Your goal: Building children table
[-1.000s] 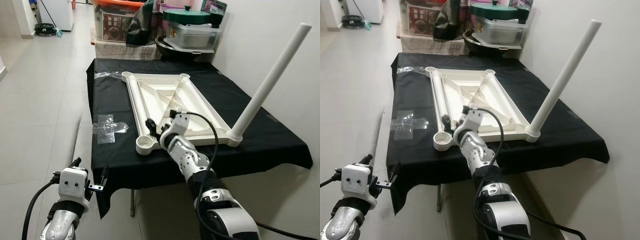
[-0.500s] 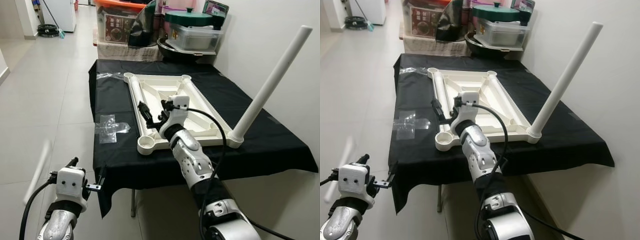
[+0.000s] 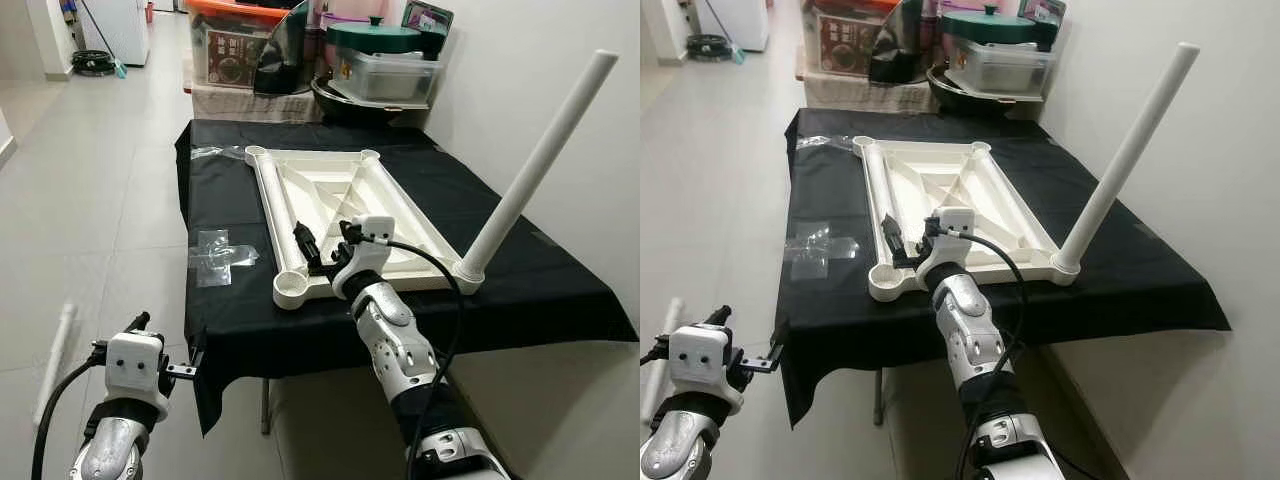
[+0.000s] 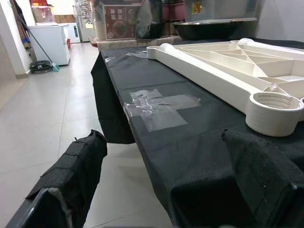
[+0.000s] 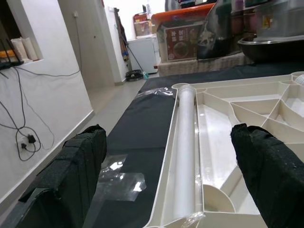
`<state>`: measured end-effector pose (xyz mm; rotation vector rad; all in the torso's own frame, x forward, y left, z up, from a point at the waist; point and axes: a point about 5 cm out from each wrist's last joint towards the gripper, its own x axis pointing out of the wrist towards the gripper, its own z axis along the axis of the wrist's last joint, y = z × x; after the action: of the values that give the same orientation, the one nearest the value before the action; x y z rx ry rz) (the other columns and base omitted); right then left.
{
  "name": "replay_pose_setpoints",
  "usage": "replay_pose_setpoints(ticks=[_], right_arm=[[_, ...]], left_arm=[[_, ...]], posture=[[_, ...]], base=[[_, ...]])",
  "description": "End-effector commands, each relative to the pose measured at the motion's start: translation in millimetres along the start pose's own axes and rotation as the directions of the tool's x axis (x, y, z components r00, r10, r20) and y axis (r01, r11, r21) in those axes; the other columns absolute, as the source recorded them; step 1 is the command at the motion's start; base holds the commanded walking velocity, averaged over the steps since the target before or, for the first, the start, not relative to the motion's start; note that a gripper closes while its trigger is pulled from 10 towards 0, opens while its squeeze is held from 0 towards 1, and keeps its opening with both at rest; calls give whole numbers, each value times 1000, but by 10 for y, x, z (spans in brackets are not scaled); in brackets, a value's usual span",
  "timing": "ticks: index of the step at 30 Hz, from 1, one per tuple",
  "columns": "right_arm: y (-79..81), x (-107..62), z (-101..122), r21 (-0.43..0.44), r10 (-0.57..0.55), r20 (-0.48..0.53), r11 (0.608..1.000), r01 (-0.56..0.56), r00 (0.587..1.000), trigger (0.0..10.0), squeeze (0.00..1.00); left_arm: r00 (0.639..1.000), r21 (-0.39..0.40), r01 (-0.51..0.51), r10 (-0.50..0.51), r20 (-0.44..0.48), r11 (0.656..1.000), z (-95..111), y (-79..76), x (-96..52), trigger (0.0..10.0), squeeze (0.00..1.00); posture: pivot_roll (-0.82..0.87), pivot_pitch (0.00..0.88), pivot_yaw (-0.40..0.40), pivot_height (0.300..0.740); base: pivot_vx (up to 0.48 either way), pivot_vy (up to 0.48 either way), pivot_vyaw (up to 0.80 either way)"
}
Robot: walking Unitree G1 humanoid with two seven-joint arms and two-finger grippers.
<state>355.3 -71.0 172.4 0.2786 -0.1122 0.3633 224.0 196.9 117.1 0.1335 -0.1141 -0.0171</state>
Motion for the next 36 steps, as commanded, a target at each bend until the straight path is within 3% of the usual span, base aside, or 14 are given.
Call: replay_pose_setpoints(ticks=[1,7,20,24,29,36], right_arm=[[-40,-15,17,-6,-19,17,1000,19,1000,10000,0],[-41,-22,35,-13,-23,27,1000,23,999,10000,0],[-72,-30,86,-13,-44,56,999,45,997,10000,0],[-121,-57,91,-41,-55,54,998,57,997,10000,0],[-287,-188,102,-142,-70,58,987,77,996,10000,0],[-320,-292,85,-175,-46,53,983,55,998,10000,0]], left_arm=[[1000,1,10,-10,2,1000,11,-5,12,10000,0],[1000,-1,1,-1,3,1000,15,14,4,10000,0],[1000,-5,5,-5,12,1000,34,15,38,10000,0],[1000,-5,8,-8,14,1000,39,7,39,10000,0],[1000,-5,-7,7,8,1000,23,10,-6,10000,0],[1000,-12,-16,16,15,1000,31,-3,15,10000,0]], posture=[[136,0,-128,740],[140,0,-130,740],[133,0,-120,740],[122,0,-119,740],[109,0,-116,740],[89,0,-113,740]], base=[[0,0,0],[0,0,0],[0,404,0],[0,480,0],[0,480,0],[0,480,0]])
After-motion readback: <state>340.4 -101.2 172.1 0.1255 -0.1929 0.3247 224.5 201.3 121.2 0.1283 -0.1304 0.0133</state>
